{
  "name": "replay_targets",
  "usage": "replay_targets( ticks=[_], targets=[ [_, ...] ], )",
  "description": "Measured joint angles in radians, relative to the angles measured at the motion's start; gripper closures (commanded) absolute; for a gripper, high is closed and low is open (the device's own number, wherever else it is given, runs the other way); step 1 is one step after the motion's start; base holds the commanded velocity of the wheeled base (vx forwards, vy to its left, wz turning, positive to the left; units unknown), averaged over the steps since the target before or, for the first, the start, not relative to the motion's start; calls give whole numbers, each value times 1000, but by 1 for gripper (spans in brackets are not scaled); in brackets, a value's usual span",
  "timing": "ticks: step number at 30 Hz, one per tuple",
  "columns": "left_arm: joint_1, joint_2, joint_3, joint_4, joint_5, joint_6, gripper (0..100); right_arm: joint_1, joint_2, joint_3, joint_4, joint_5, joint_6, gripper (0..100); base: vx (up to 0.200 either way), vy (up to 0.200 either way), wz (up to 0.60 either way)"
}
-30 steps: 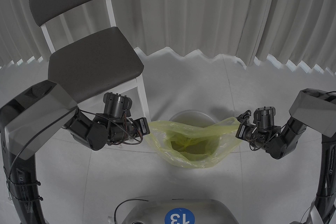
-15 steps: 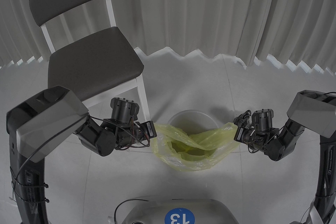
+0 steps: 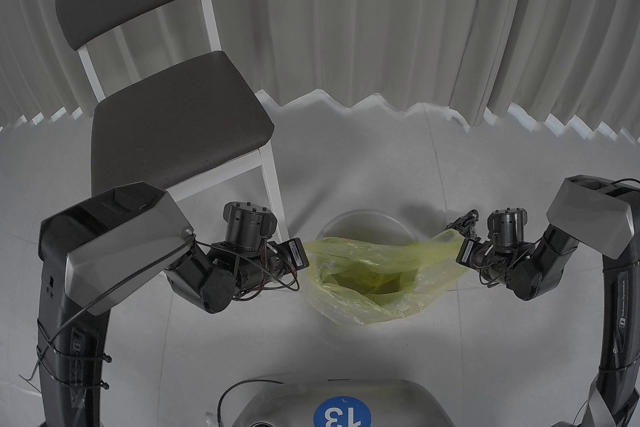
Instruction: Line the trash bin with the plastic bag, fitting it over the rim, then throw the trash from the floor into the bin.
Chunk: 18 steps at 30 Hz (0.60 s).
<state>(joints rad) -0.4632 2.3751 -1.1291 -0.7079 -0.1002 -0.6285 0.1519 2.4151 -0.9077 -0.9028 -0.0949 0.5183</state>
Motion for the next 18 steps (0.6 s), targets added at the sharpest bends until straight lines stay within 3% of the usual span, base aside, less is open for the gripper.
replay_targets(
  ticks=[13, 18],
  targets=[
    [46, 19, 0, -1, -14, 10, 100, 93, 13, 47, -41, -7, 2, 100, 0, 0, 0],
    [39, 21, 6, -13, -24, 6, 100, 86, 17, 51, -50, -4, -1, 100, 0, 0, 0]
  ],
)
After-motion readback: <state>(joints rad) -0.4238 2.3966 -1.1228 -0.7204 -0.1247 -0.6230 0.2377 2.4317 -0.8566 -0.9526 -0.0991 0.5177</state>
